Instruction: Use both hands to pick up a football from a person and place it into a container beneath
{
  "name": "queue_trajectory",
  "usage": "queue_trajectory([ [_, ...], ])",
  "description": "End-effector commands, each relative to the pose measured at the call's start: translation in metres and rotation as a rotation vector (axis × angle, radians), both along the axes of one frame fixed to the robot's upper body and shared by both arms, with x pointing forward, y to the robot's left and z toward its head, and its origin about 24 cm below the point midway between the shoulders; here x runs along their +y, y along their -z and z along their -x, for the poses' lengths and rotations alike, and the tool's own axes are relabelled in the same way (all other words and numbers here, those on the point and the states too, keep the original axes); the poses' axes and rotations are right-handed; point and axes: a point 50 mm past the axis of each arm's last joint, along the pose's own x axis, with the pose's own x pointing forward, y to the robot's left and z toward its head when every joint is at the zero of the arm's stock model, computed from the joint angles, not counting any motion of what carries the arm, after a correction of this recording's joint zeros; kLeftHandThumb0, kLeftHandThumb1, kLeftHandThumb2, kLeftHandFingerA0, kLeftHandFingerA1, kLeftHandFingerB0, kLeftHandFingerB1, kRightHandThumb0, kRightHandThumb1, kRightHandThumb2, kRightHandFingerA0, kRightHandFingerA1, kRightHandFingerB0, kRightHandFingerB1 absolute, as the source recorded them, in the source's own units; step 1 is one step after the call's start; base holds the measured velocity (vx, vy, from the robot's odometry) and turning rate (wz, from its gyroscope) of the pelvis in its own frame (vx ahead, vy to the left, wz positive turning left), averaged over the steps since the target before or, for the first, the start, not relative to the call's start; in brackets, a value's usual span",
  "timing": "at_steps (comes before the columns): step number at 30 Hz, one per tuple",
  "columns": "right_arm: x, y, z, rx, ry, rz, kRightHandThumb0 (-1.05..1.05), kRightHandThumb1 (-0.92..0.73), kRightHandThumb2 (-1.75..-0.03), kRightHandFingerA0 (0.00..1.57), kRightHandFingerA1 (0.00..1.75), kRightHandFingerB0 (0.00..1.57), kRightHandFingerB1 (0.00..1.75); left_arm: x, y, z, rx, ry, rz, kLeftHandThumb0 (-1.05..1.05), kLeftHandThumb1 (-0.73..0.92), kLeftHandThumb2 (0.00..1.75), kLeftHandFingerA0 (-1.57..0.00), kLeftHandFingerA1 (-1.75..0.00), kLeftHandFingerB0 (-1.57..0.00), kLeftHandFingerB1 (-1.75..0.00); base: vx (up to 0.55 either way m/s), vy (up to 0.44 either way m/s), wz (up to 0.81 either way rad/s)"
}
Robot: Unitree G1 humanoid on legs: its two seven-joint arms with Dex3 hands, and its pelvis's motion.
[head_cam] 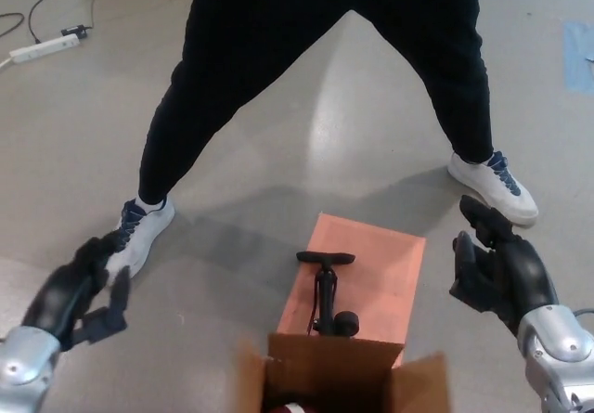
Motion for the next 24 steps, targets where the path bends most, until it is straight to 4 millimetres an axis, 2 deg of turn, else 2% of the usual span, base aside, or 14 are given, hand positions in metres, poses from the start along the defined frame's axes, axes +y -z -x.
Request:
queue_trajectory([
  [1,-0.005,-0.004,0.001,-0.050,0.000,0.058,-0.75,-0.71,-1.11,0.03,0.41,0.02,0.26,0.017,-0.003,0.010,-0.016,0.027,-0.020,-0.88,0.81,1.15,-0.08,-0.36,-0.07,-0.15,0.00,0.000,0.00],
  [3,-0.004,-0.003,0.002,-0.055,-0.005,0.063,-0.77,-0.71,-1.11,0.03,0.42,0.02,0.26,0.021,-0.002,0.014,-0.017,0.024,-0.012,-0.93,0.86,1.17,-0.04,-0.12,-0.04,-0.10,0.00,0.000,0.00],
  [10,-0.009,0.000,0.005,-0.050,0.017,0.065,-0.80,-0.74,-1.10,0.07,0.39,0.06,0.24,0.027,0.004,0.024,-0.009,0.005,0.040,-0.81,0.77,1.14,0.00,-0.18,-0.02,-0.19,0.00,0.000,0.00],
  [11,-0.012,0.001,0.007,-0.044,0.024,0.071,-0.82,-0.92,-0.70,0.11,0.27,0.07,0.21,0.027,0.006,0.026,-0.008,0.005,0.052,-0.85,0.81,1.15,0.00,-0.15,0.00,-0.16,0.00,0.000,0.00],
  [12,-0.013,0.002,0.007,-0.042,0.027,0.074,-0.82,-0.92,-0.70,0.11,0.27,0.07,0.21,0.027,0.006,0.027,-0.007,0.005,0.057,-0.85,0.81,1.15,0.00,-0.15,0.00,-0.16,0.00,0.000,0.00],
  [13,-0.015,0.003,0.009,-0.041,0.032,0.073,-0.84,-0.76,-0.94,0.10,0.35,0.03,0.20,0.027,0.007,0.028,-0.009,0.003,0.061,-0.86,0.82,1.15,0.00,-0.16,-0.01,-0.15,0.00,0.000,0.00],
  [14,-0.016,0.003,0.009,-0.041,0.035,0.072,-0.84,-0.76,-0.94,0.10,0.35,0.03,0.20,0.027,0.007,0.028,-0.010,0.003,0.063,-0.86,0.82,1.15,0.00,-0.16,-0.01,-0.15,0.00,0.000,0.00],
  [15,-0.019,0.008,0.013,-0.028,0.050,0.075,-0.81,-0.92,-0.71,0.12,0.29,0.07,0.20,0.026,0.009,0.031,-0.010,0.001,0.061,-0.89,0.84,1.14,-0.05,-0.16,-0.06,-0.13,0.00,0.000,0.00],
  [16,-0.023,0.012,0.016,-0.016,0.064,0.072,-0.83,-0.77,-1.10,0.08,0.41,0.08,0.22,0.026,0.011,0.033,-0.011,0.000,0.054,-0.84,0.82,1.14,-0.06,-0.26,-0.06,-0.17,0.00,0.000,0.00],
  [19,-0.032,0.027,0.029,0.049,0.108,0.053,-0.81,-0.75,-1.10,0.04,0.40,0.08,0.24,0.025,0.018,0.040,0.003,-0.003,0.050,-0.88,0.86,1.16,-0.06,-0.21,-0.06,-0.14,0.00,0.000,0.00],
  [20,-0.034,0.029,0.030,0.060,0.113,0.062,-0.79,-0.92,-0.70,0.13,0.32,0.08,0.21,0.026,0.019,0.041,0.005,-0.007,0.054,-0.90,0.88,1.17,-0.05,-0.16,-0.05,-0.12,0.00,0.000,0.00],
  [21,-0.035,0.031,0.030,0.077,0.120,0.075,-0.79,-0.92,-0.70,0.13,0.32,0.08,0.21,0.026,0.020,0.042,0.007,-0.013,0.062,-0.90,0.88,1.17,-0.05,-0.16,-0.05,-0.12,0.00,0.000,0.00],
  [22,-0.037,0.037,0.034,0.131,0.123,0.073,-0.82,-0.78,-1.12,0.06,0.40,0.09,0.24,0.031,0.022,0.047,0.021,-0.035,0.066,-0.89,0.86,1.17,-0.07,-0.18,-0.07,-0.13,0.00,0.000,0.00],
  [24,-0.043,0.042,0.036,0.177,0.152,0.060,-0.81,-0.79,-1.11,0.07,0.42,0.08,0.26,0.037,0.024,0.049,0.048,-0.075,0.087,-0.91,0.85,1.17,-0.04,-0.15,-0.04,-0.10,0.00,0.000,0.00],
])
